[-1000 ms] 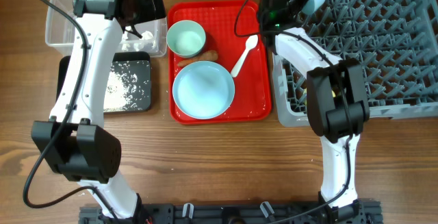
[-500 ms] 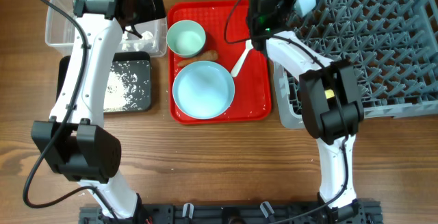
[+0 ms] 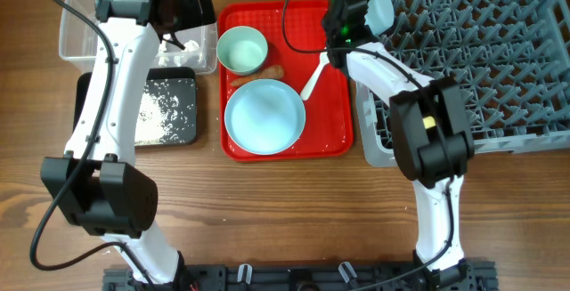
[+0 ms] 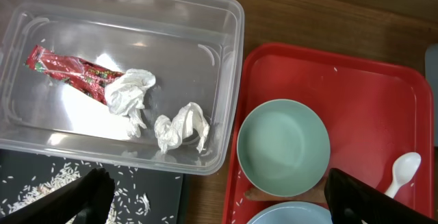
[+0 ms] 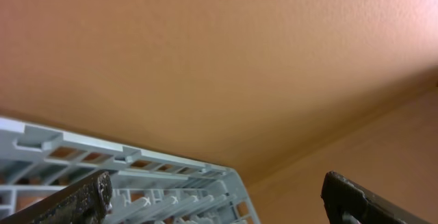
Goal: Sort waste into correct bins and load items into the dishwasher rack
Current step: 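Reach the right gripper to the mint bowl and grip its rim, then lift the mint bowl right and place it in the dish rack, then reach the right gripper to the light-blue plate and grip its edge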
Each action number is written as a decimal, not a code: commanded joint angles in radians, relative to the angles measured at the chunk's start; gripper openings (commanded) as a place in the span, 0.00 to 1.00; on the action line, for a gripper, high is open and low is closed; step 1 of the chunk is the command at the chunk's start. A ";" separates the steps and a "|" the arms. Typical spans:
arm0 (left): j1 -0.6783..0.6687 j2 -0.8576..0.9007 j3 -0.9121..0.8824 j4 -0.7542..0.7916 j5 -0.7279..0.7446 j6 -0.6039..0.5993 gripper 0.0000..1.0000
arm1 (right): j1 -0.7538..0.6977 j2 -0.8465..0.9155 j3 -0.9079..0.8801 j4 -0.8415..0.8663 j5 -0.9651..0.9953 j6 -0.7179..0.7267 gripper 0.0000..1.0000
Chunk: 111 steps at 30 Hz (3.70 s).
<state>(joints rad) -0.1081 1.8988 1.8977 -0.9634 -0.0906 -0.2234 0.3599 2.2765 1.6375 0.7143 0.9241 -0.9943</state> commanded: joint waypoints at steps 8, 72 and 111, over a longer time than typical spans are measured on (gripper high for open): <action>0.003 -0.012 0.015 0.003 -0.012 -0.002 1.00 | 0.012 -0.350 0.006 -0.903 -0.970 1.089 1.00; 0.004 -0.012 0.015 0.003 -0.012 -0.002 1.00 | 0.049 -0.485 -0.017 -1.629 0.274 1.117 0.04; 0.004 -0.012 0.015 0.003 -0.012 -0.002 1.00 | 0.137 -0.249 -0.017 -1.467 0.283 0.576 0.09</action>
<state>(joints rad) -0.1081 1.8988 1.8977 -0.9634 -0.0929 -0.2234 0.4690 2.0144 1.6253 -0.7513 1.2320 -0.4175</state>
